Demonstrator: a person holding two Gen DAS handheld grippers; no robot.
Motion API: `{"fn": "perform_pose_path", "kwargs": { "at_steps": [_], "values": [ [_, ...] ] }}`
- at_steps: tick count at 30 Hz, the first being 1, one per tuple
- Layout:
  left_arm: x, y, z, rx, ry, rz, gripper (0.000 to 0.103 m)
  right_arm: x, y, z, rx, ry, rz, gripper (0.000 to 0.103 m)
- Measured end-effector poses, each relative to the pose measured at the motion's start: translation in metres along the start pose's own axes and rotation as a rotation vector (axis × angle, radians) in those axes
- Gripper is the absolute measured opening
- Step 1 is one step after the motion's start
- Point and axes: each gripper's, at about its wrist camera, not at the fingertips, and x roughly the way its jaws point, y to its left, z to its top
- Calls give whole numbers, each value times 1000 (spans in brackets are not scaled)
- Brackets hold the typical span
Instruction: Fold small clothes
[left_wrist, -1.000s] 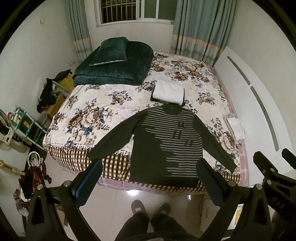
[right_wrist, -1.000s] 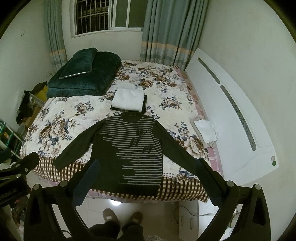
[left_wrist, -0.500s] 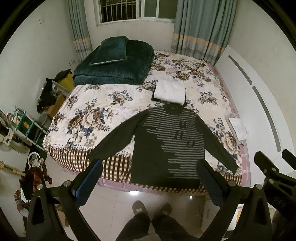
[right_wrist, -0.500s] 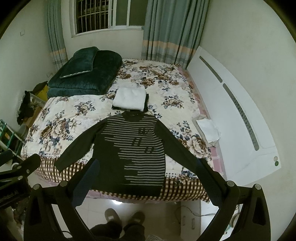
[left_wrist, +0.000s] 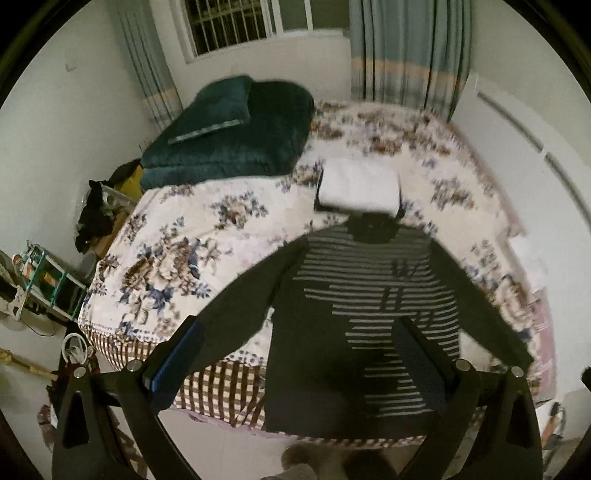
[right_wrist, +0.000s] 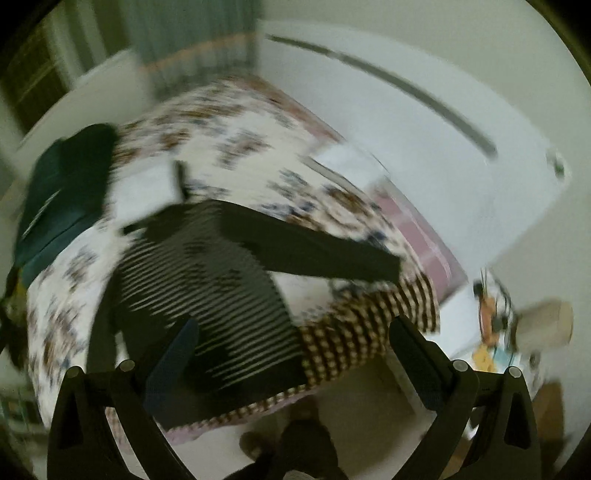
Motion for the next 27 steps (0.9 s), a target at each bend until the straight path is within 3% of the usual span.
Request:
{"fn": "perform_pose_path", "kwargs": {
  "at_steps": [8,13,18,24,26,27],
  "values": [
    [137,-77,0,-15,144,103,103,237,-147,28,372,190,-6,103],
    [220,-120,-13,-4,245,126,103,371,-231,24,646,279,-5,98],
    [289,-154,-23,2,324,144,103,447,-292,7,833,301,-22,90],
    [353,-185,-34,32,384,113,103,507,-304,-7,937,341,31,86],
    [367,-189,-36,40,389,104,103,510,-301,-6,971,276,10,86],
    [374,-189,-35,42,391,100,103,506,-298,-4,977,227,-1,78]
  ]
}}
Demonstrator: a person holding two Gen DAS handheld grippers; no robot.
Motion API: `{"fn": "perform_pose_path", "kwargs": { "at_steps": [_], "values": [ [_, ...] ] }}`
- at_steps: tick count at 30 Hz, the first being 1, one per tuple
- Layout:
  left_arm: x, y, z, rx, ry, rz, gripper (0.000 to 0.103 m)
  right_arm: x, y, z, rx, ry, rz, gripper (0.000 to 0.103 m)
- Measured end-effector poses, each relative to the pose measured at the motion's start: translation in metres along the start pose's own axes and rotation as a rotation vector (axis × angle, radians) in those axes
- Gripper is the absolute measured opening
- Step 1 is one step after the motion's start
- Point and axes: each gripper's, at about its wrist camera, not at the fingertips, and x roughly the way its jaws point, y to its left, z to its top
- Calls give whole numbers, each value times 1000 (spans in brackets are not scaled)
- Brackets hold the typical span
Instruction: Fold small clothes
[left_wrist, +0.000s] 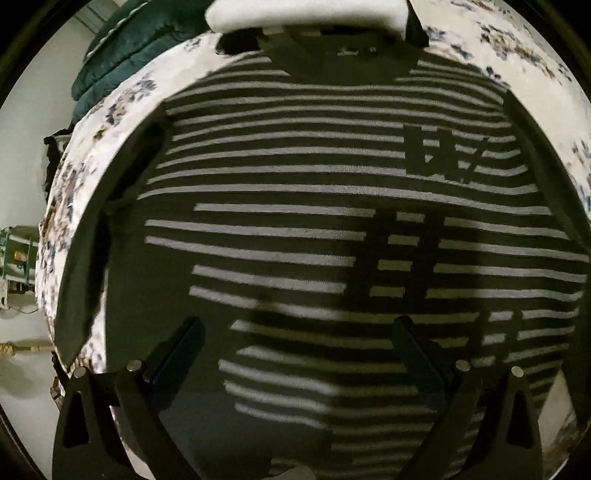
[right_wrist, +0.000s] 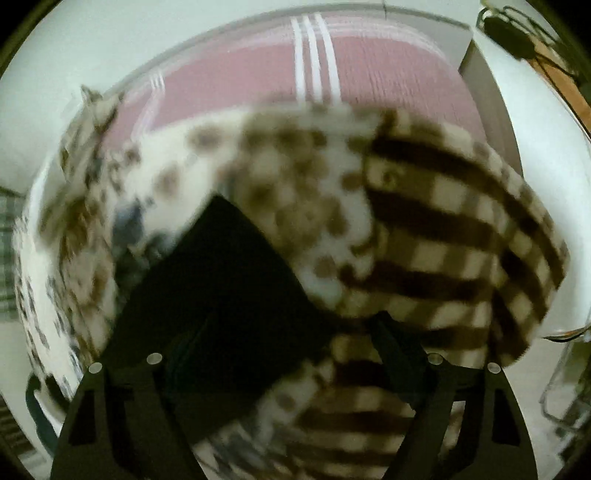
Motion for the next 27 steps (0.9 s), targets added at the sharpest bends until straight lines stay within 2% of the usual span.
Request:
{"fn": "perform_pose_path", "kwargs": {
  "at_steps": [1,2,3,8,11,14,16,19,22,25,27],
  "values": [
    [5,1,2,4,3,-9,103,-5,4,-2,-12,-39,-2,56],
    [7,4,5,8,3,-13,103,-8,8,-4,-35,-63,-21,42],
    [8,6,7,10,0,-14,103,-11,13,-5,-68,-84,-36,12],
    [10,28,19,30,-43,-11,103,-53,51,-13,-264,-197,-83,8],
    [13,38,25,25,-58,-4,103,-86,65,2,-280,-295,-93,3],
    [17,48,32,-2,-61,-13,103,-88,78,27,-273,-309,-108,3],
    [19,50,34,-14,-60,-19,103,-85,100,33,-309,-314,-111,3],
    [16,53,35,-33,-63,-27,103,-97,128,22,-361,-316,-53,3],
    [11,62,36,-47,-79,-31,103,-116,171,-12,-441,-290,30,3],
    [5,81,37,-79,-89,-43,103,-134,228,-67,-581,-261,117,3],
    [1,98,38,-110,-97,-44,103,-144,279,-128,-707,-216,197,3]
  ]
}}
